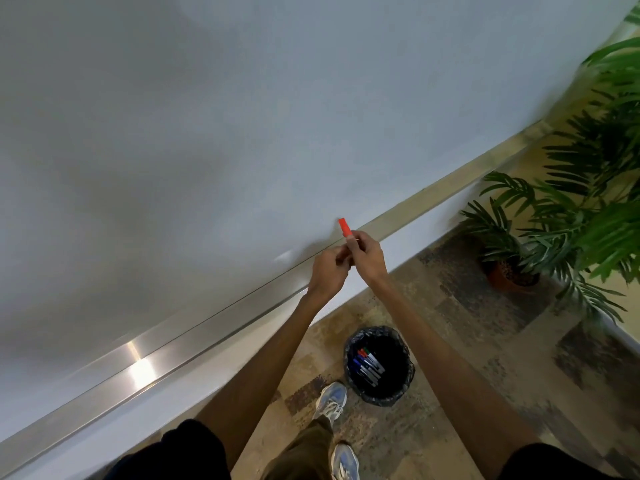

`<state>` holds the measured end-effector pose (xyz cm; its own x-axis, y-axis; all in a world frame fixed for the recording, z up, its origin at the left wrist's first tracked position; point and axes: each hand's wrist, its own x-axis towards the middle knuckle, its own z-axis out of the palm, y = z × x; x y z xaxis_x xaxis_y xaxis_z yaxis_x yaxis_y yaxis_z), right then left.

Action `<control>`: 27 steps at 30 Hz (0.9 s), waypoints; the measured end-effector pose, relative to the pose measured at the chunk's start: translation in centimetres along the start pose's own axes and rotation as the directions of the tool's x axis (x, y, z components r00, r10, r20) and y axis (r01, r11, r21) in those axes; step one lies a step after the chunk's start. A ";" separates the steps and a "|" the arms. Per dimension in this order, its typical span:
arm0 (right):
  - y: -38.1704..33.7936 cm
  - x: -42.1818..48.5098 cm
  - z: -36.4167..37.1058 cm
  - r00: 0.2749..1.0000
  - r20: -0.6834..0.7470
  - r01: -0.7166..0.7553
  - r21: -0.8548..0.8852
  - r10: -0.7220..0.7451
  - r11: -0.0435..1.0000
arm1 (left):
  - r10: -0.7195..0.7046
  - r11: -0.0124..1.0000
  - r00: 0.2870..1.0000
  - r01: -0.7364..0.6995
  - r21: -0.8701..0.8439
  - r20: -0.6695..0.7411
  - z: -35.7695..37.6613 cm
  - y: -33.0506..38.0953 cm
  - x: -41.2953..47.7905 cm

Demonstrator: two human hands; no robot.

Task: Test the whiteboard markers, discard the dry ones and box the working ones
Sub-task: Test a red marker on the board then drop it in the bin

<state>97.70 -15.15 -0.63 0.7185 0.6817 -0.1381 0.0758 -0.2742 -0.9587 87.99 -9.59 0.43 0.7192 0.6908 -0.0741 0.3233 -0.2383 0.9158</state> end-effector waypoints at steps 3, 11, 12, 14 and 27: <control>-0.6 -1.2 -0.4 0.993 0.067 0.104 -0.142 -0.095 0.984 | -0.021 0.992 0.990 0.038 0.120 -0.139 -1.5 0.3 -1.3; -3.4 -5.4 -0.3 0.922 0.318 0.351 -0.453 -0.219 0.820 | 0.207 0.829 0.978 -0.165 0.534 -0.019 -6.7 0.1 -5.6; -3.8 -6.1 -0.3 0.907 0.348 0.388 -0.475 -0.236 0.790 | 0.225 0.790 0.974 -0.196 0.581 0.024 -7.1 0.2 -6.2; -4.4 -7.6 -0.2 0.876 0.398 0.459 -0.520 -0.272 0.720 | 0.263 0.714 0.960 -0.264 0.649 0.101 -8.0 0.2 -7.5; -8.0 -15.4 2.6 0.648 0.600 0.753 -0.599 -0.470 0.273 | 0.282 0.609 0.958 -0.224 0.761 0.056 -13.0 0.6 -17.8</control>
<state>84.26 -21.69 8.52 0.0153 0.9771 0.2122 0.9756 0.0319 -0.2172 67.34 -13.13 7.42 0.8144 0.5561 0.1656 0.5037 -0.8193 0.2740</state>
